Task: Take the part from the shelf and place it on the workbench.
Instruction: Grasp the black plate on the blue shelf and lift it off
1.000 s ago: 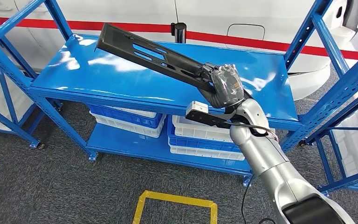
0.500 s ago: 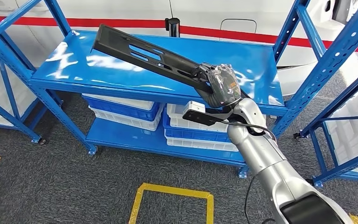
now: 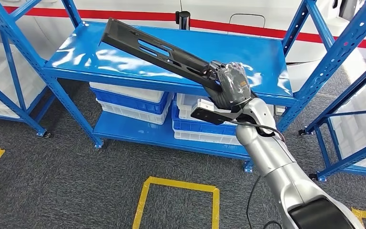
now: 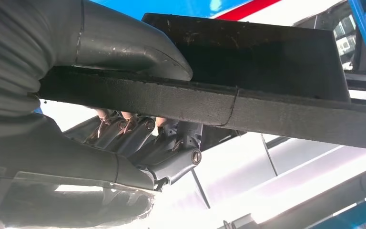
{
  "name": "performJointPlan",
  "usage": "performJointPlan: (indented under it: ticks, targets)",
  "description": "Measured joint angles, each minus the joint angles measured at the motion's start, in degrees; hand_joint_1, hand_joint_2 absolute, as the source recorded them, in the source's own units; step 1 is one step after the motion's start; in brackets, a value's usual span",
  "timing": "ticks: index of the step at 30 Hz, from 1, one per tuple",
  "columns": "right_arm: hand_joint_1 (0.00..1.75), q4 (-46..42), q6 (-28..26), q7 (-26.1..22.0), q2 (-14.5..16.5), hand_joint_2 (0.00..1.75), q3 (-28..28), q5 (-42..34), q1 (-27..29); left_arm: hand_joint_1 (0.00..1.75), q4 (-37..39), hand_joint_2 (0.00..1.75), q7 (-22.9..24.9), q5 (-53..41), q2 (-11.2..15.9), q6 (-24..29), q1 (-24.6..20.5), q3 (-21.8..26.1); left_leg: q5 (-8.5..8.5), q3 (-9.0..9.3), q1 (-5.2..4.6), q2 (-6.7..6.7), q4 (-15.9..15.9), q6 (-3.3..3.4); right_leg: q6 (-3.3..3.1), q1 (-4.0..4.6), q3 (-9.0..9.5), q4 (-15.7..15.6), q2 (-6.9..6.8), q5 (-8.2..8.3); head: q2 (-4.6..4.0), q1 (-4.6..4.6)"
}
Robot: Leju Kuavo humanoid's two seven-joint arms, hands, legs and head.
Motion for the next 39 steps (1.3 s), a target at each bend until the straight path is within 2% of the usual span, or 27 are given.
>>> performJointPlan:
  ticks: [1, 3, 4, 5, 7, 9, 10, 11, 12, 14, 16, 17, 19, 21, 23, 24, 25, 26, 27, 29, 31, 32, 34, 35, 36, 37, 39]
  targets:
    - [1.73, -0.1, 0.0, 0.1, 0.1, 1.75, -0.1, 0.1, 0.0, 0.0, 0.0, 0.0, 0.0, 0.0, 0.0, 0.0, 0.0, 0.0, 0.37, -0.3, -0.1, 0.04, 0.2, -0.32, -0.35, 0.15, 0.94, -1.8, 0.1, -0.12, 0.0, -0.01]
    - [1.73, -0.2, 0.0, 0.5, 0.3, 1.75, -0.3, 0.5, 0.0, 0.0, 0.0, 0.0, -0.2, 0.1, 0.0, 0.0, 0.1, 0.0, 1.18, -0.6, -0.17, 0.05, 0.2, -0.87, -1.25, 0.29, 0.66, -2.2, 0.25, 0.14, 0.0, -0.09]
    - [1.73, -0.2, 0.1, 0.6, 0.3, 1.75, -0.3, 0.6, -0.1, 0.0, 0.0, 0.0, -0.2, 0.1, 0.0, 0.0, 0.2, 0.1, 1.11, -0.83, -0.06, -0.03, 0.3, -1.1, -1.75, 0.06, 0.38, -2.3, 0.18, 0.5, 0.0, -0.07]
    - [1.73, -0.3, 0.2, 0.8, 0.4, 1.75, -0.4, 0.8, -0.2, 0.0, 0.0, 0.0, -0.2, 0.1, 0.0, 0.0, 0.3, 0.1, 0.05, -1.27, 0.08, -0.12, 1.0, -1.37, -2.37, -0.15, 0.0, -2.3, 0.09, 0.98, 0.0, -0.11]
    - [1.73, -0.3, 0.4, 0.9, 0.8, 1.75, -0.6, 1.0, -0.5, 0.0, 0.1, 0.0, -0.4, 0.1, 0.0, 0.0, 0.4, 0.3, -4.99, -2.88, 0.34, -0.29, 5.5, -1.97, -3.46, -0.4, -1.14, -2.4, -0.04, 2.21, 0.0, -0.16]
    - [1.73, -0.4, 0.5, 0.9, 1.2, 1.75, -0.8, 1.2, -0.7, 0.0, 0.1, 0.0, -0.5, 0.1, 0.0, 0.0, 0.5, 0.5, -10.12, -4.66, 0.4, -0.42, 12.9, -2.49, -3.88, -0.3, -2.65, -2.3, -0.04, 3.45, 0.0, -0.2]
    - [1.73, -0.3, 0.6, 0.9, 1.3, 1.75, -0.9, 1.2, -0.7, 0.0, 0.1, 0.0, -0.6, 0.1, 0.0, 0.1, 0.5, 0.6, -10.91, -4.84, 0.45, -0.46, 15.6, -2.65, -3.82, -0.25, -3.39, -2.3, -0.04, 4.02, 0.0, -0.2]
    - [1.73, -0.3, 0.7, 0.9, 1.4, 1.75, -0.9, 1.3, -0.7, 0.0, 0.1, 0.0, -0.6, 0.2, 0.0, 0.1, 0.5, 0.7, -10.48, -4.2, 0.53, -0.47, 16.5, -2.72, -3.69, -0.23, -4.07, -2.3, -0.04, 4.56, 0.0, -0.21]
    - [1.73, -0.3, 0.7, 0.9, 1.4, 1.75, -0.9, 1.4, -0.7, 0.0, 0.1, 0.0, -0.6, 0.2, 0.0, 0.2, 0.5, 0.8, -9.19, -2.51, 0.63, -0.47, 15.3, -2.71, -3.52, -0.23, -4.7, -2.2, -0.04, 5.06, 0.0, -0.21]
    - [1.73, -0.3, 0.7, 0.8, 1.5, 1.75, -1.1, 1.4, -0.9, 0.0, 0.1, 0.0, -0.7, 0.2, 0.0, 0.4, 0.5, 0.9, -7.28, 3.17, 0.79, -0.56, 8.4, -2.51, -2.98, -0.16, -5.67, -2.2, -0.03, 5.96, 0.0, -0.22]
    - [1.73, -0.3, 0.7, 0.8, 1.6, 1.75, -1.3, 1.3, -1.2, 0.0, 0.1, 0.0, -0.8, 0.2, 0.0, 0.5, 0.5, 1.0, -7.51, 7.61, 0.63, -0.83, 1.9, -2.05, -2.22, 0.01, -6.17, -2.2, -0.09, 6.84, 0.0, -0.16]
    - [1.73, -0.3, 0.7, 0.7, 1.7, 1.75, -1.4, 1.3, -1.4, 0.0, 0.1, 0.0, -0.8, 0.2, 0.0, 0.5, 0.5, 1.0, -7.84, 8.44, 0.41, -0.94, 0.3, -1.71, -1.8, 0.08, -6.31, -2.4, -0.13, 7.33, 0.0, -0.16]
    - [1.73, -0.2, 0.6, 0.5, 1.6, 1.75, -1.5, 1.1, -1.6, 0.0, 0.2, 0.0, -0.9, 0.2, 0.0, 0.5, 0.5, 1.0, -6.96, 7.88, 0.23, -0.77, -0.2, -0.67, -0.95, 0.14, -6.64, -2.6, -0.15, 8.1, 0.0, -0.14]
    - [1.73, 0.0, 0.6, 0.3, 1.4, 1.75, -1.6, 1.0, -1.7, 0.0, 0.2, 0.0, -0.9, 0.2, -0.1, 0.5, 0.5, 1.1, -5.43, 6.69, 0.24, -0.48, -0.7, 0.59, -0.95, 0.24, -7.99, -0.7, -0.07, 5.94, 0.0, 0.04]
    - [1.73, 0.1, 0.6, 0.2, 1.3, 1.75, -1.8, 0.9, -1.7, 0.0, 0.2, 0.0, -0.9, 0.2, -0.1, 0.5, 0.5, 1.1, -3.88, 5.01, 0.12, -0.33, -0.8, 1.34, -1.68, 0.24, -10.07, 5.5, -0.01, 0.79, 0.0, 0.27]
    - [1.73, 0.2, 0.6, 0.2, 1.2, 1.75, -1.9, 0.9, -1.7, 0.0, 0.2, 0.0, -0.9, 0.2, 0.0, 0.5, 0.5, 1.1, -3.15, 4.09, 0.04, -0.26, -0.8, 1.49, -1.8, 0.21, -10.87, 9.4, -0.01, -1.33, 0.0, 0.34]
    - [1.73, 0.3, 0.6, 0.2, 1.1, 1.75, -1.9, 0.9, -1.7, 0.0, 0.2, 0.0, -0.9, 0.2, 0.0, 0.5, 0.5, 1.1, -2.45, 3.18, -0.05, -0.22, -0.7, 1.53, -1.65, 0.23, -11.19, 12.6, 0.0, -2.48, 0.0, 0.34]
    - [1.73, 0.4, 0.6, 0.1, 1.1, 1.75, -1.9, 0.9, -1.6, 0.0, 0.2, 0.0, -0.9, 0.2, 0.0, 0.5, 0.5, 1.1, -1.75, 2.28, -0.12, -0.18, -0.7, 1.52, -1.28, 0.25, -10.8, 14.3, 0.0, -2.56, 0.0, 0.34]
    - [1.73, 0.5, 0.5, 0.1, 1.1, 1.75, -1.9, 0.9, -1.6, 0.0, 0.2, 0.0, -0.9, 0.2, -0.1, 0.5, 0.5, 1.1, -1.07, 1.43, -0.19, -0.13, -0.7, 1.44, -0.82, 0.28, -9.43, 13.8, 0.01, -1.71, 0.0, 0.35]
    - [1.73, 0.5, 0.5, 0.1, 1.1, 1.75, -1.9, 0.9, -1.7, 0.0, 0.2, 0.0, -0.9, 0.2, -0.1, 0.5, 0.5, 1.1, 0.2, 0.0, -0.28, -0.11, -0.6, 1.16, -0.47, 0.34, -4.08, 7.8, 0.0, 0.05, 0.0, 0.33]
    - [1.73, 0.5, 0.5, 0.1, 1.2, 1.75, -2.0, 0.9, -1.8, 0.0, 0.2, 0.0, -0.9, 0.2, -0.2, 0.5, 0.5, 1.1, 1.41, -0.97, -0.45, -0.09, -0.5, 0.64, -1.02, 0.73, 1.73, -0.5, 0.01, -0.38, 0.0, 0.25]
    - [1.73, 0.5, 0.4, 0.0, 1.2, 1.75, -2.0, 0.8, -1.9, 0.0, 0.2, 0.0, -0.9, 0.2, -0.2, 0.5, 0.5, 1.2, 1.99, -1.25, -0.52, -0.07, -0.5, 0.37, -1.38, 0.88, 3.15, -3.0, 0.06, -0.84, 0.0, 0.24]
    - [1.73, 0.6, 0.4, -0.1, 1.2, 1.75, -2.0, 0.8, -1.8, 0.0, 0.3, 0.0, -0.9, 0.2, -0.1, 0.5, 0.6, 1.3, 2.87, -1.77, -0.48, -0.11, -0.4, -0.14, -2.01, 0.71, 2.9, -3.9, 0.1, -0.63, 0.0, 0.12]
    - [1.73, 0.6, 0.4, -0.1, 1.2, 1.75, -2.0, 0.8, -1.7, 0.0, 0.3, 0.0, -0.9, 0.2, -0.1, 0.6, 0.7, 1.4, 2.25, -2.22, -0.34, -0.2, 0.0, -0.44, -2.46, 0.45, 2.38, -3.8, 0.04, -0.14, 0.0, 0.09]
    - [1.73, 0.7, 0.4, -0.1, 1.3, 1.75, -2.0, 0.8, -1.6, 0.0, 0.3, 0.0, -0.9, 0.2, -0.1, 0.6, 0.7, 1.5, 0.62, -2.82, -0.15, -0.31, 1.0, -0.77, -3.03, 0.25, 1.91, -3.7, -0.05, 0.44, 0.0, -0.02]
    - [1.73, 0.7, 0.4, -0.1, 1.3, 1.75, -2.0, 0.8, -1.5, 0.0, 0.3, 0.0, -0.9, 0.2, -0.1, 0.6, 0.8, 1.5, -1.93, -3.51, 0.05, -0.4, 2.8, -1.14, -3.54, 0.07, 1.27, -3.6, -0.14, 1.12, 0.0, -0.1]
    - [1.73, 0.7, 0.4, -0.1, 1.4, 1.75, -2.0, 0.8, -1.5, 0.0, 0.3, 0.0, -0.9, 0.2, -0.1, 0.6, 0.8, 1.6, -7.35, -4.84, 0.34, -0.48, 8.8, -1.87, -3.99, 0.22, -0.16, -3.5, -0.2, 2.46, 0.0, -0.21]
